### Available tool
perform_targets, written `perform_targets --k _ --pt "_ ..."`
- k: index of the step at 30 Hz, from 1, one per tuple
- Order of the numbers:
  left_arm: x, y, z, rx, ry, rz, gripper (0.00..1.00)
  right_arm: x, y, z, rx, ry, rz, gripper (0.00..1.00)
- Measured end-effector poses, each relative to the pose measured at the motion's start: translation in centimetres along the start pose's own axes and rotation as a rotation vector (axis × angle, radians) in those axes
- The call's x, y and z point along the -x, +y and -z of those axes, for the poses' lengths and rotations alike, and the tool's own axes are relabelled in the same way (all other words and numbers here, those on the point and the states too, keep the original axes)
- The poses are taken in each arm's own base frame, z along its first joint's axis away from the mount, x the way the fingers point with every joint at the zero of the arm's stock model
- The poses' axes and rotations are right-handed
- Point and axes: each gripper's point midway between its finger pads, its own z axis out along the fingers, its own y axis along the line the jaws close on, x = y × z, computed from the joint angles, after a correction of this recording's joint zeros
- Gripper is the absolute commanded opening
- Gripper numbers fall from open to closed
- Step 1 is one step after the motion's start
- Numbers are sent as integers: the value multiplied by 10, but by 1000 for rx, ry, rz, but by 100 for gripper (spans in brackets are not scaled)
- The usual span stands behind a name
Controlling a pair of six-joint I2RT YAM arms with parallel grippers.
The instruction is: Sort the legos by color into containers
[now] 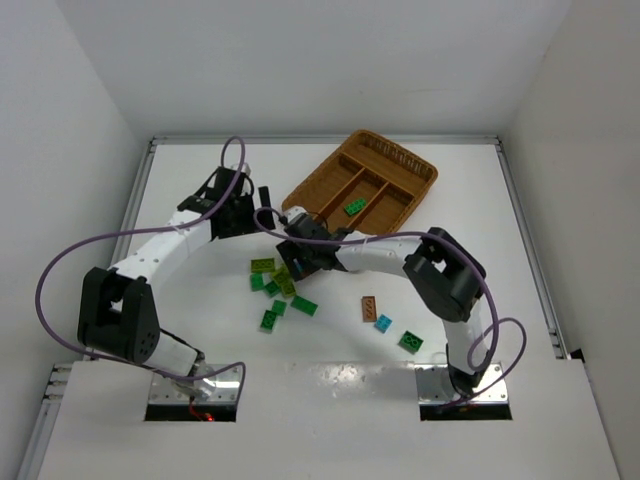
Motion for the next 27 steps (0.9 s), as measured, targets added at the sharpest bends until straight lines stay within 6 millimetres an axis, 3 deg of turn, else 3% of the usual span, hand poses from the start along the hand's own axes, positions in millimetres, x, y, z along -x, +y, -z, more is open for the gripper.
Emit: perform_targets --k 4,7,11,12,16,19,24,27 --pt "0 -1 0 -4 1 0 100 6 -1 -5 35 -18 -4 64" --pt "1 -1 1 -6 -1 0 100 8 -3 -6 44 -21 -7 64" --pt "7 -4 3 -18 -13 4 100 7 -4 -7 39 -26 -9 69" --pt "8 -4 3 -19 -14 5 100 5 -4 -8 39 -26 -10 75" --pt "8 -4 3 -18 -12 6 100 -15 -10 -10 14 18 -8 78" --pt "7 -4 3 -22 -9 6 100 -16 -12 -10 2 17 -11 71" --pt "7 -4 3 -26 -7 8 100 -15 -13 -11 -15 9 -16 47" --pt "7 -6 3 -41 -1 9 100 -17 -16 -7 -20 2 -16 45"
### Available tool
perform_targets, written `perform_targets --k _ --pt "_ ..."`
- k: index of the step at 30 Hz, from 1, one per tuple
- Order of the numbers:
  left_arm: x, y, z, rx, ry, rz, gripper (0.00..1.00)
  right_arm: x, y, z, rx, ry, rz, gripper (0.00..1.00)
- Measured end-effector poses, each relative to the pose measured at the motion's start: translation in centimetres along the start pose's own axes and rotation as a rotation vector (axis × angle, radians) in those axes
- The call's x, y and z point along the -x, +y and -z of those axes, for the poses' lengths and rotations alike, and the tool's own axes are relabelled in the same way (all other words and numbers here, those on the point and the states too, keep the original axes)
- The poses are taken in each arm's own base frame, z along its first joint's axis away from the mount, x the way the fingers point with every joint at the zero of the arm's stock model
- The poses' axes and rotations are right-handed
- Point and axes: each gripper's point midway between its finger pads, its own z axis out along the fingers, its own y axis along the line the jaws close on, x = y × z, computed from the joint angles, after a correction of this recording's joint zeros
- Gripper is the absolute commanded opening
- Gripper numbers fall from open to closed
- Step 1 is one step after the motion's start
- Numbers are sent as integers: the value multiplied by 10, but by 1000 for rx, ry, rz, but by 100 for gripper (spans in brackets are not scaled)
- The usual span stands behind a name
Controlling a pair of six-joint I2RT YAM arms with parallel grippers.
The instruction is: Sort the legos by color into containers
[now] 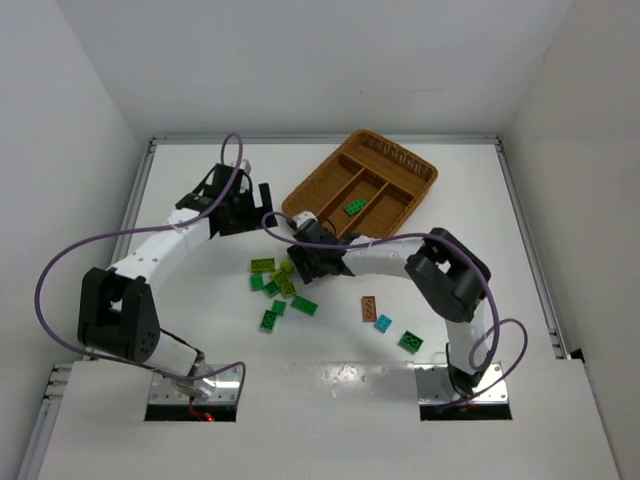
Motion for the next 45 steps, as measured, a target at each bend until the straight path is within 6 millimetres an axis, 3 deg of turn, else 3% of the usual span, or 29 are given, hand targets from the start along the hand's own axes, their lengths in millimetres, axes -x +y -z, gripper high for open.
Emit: perform_targets --k 5,9,13,16,21,30,32,40,45 --pt "0 -5 4 -103 40 20 100 -7 -8 40 25 -29 0 45" --pt "7 -13 12 -267 65 39 100 18 -11 104 87 -183 -19 45" --pt "8 -47 30 -502 87 5 100 37 -13 156 145 -318 -40 46" --pt "3 -82 48 -695 107 -55 100 37 -15 177 170 -357 -47 47" --pt "-17 -123 69 -912 178 -141 100 25 -17 182 176 -329 -45 47" --pt "-63 -153 56 -1000 353 -172 100 14 -19 180 166 -290 -39 47" --pt "-68 -159 59 -1013 362 -184 95 14 -20 180 165 -288 -38 47" --pt "-62 -166 57 -1029 342 -171 60 11 -20 179 163 -276 -36 47" --pt "-60 -167 57 -1033 338 -169 55 10 -20 179 162 -273 -35 47"
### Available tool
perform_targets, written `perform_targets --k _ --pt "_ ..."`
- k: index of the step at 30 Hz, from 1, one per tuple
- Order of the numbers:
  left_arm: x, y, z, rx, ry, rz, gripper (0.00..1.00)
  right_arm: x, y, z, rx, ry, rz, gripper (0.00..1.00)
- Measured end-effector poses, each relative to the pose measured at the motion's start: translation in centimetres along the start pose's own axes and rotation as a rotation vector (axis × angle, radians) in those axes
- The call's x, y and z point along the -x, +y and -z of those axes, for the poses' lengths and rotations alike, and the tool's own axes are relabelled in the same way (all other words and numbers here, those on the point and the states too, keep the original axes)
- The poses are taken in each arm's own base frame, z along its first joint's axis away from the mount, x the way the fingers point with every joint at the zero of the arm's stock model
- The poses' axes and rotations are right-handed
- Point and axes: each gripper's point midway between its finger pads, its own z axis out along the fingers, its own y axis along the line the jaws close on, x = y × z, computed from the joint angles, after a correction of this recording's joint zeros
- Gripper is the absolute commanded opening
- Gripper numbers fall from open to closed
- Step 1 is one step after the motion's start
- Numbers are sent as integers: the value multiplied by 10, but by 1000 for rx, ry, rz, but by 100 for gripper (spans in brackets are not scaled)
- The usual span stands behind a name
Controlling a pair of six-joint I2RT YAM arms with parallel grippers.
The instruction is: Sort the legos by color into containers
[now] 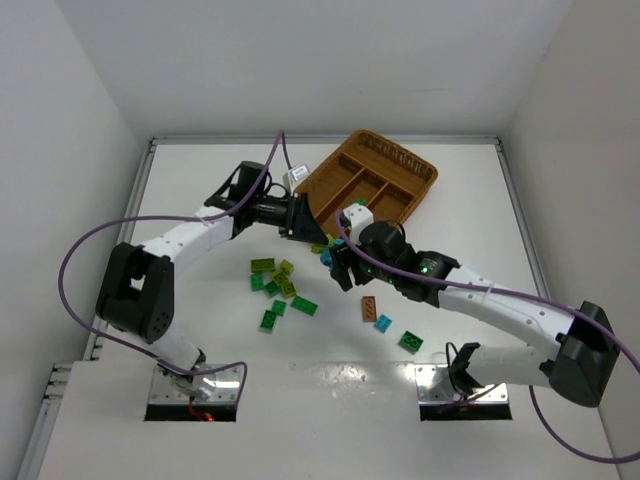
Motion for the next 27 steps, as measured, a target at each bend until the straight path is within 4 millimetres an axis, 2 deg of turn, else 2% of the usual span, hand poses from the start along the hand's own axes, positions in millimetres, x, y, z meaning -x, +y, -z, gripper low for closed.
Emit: perform_targets --k 5,8,13,14,22,27 --pt "-1 -3 0 -17 6 2 65 0 -1 0 -6 -1 0 47" --pt "-3 -3 -2 -25 17 8 65 1 -2 0 -13 -3 1 47" --pt "-12 4 -11 -38 54 40 58 1 -4 -1 -24 -5 1 47" --pt "-13 5 -12 -39 59 48 52 0 -5 -1 -26 -3 2 47" --pt "-13 3 -12 -49 63 69 30 -3 -7 -3 -37 7 11 47" --pt "-7 4 -9 -36 49 72 7 -2 -9 -5 -51 -13 8 47"
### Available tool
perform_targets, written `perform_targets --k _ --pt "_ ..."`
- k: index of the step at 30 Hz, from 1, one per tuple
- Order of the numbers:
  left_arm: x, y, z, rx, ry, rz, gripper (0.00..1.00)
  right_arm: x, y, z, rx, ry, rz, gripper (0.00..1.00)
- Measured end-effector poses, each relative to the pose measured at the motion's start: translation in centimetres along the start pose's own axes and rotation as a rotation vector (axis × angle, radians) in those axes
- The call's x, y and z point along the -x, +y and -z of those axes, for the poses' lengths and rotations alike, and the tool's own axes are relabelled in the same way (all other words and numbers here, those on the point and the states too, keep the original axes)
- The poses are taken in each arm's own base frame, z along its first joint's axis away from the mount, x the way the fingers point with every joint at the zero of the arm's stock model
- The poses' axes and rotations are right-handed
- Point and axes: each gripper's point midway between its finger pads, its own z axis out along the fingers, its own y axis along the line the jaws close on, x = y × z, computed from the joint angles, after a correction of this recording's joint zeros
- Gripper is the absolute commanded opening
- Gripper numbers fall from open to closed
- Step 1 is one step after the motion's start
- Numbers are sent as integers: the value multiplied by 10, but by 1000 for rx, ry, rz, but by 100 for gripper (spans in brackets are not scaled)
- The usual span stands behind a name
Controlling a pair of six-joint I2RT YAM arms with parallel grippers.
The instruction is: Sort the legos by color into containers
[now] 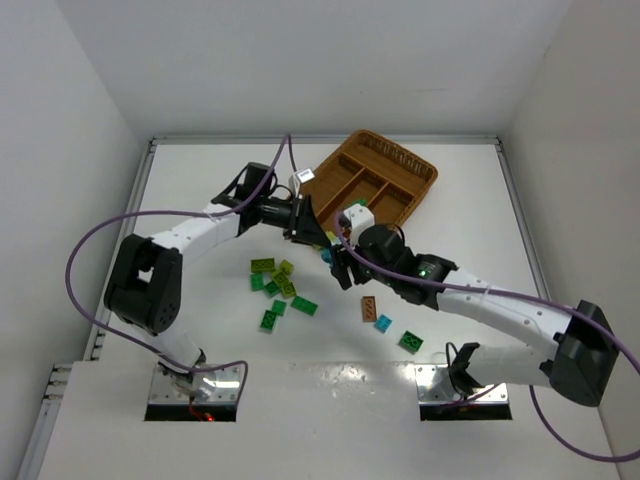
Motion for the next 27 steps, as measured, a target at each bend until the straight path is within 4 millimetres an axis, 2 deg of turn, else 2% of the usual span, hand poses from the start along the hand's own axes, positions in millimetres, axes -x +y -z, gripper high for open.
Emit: perform_targets --k 4,7,10,14,22,24,27 --pt "10 -5 2 -4 -7 -1 0 8 -3 3 -13 -58 -15 47" --pt "20 -9 0 -21 -7 -9 0 13 -7 8 -33 -81 -23 47" --pt "38 2 2 5 -41 -15 0 4 -12 10 -52 -57 -24 46" --pt "52 17 5 40 -70 3 0 -5 -16 9 -72 -33 -28 46" --pt "77 25 10 104 -116 -13 0 -11 -26 11 -132 -19 -44 46" --pt "85 35 15 164 -139 3 0 -14 -34 12 -174 -4 -52 46" --pt "105 60 25 313 -190 25 0 -14 -46 8 -239 36 -79 46"
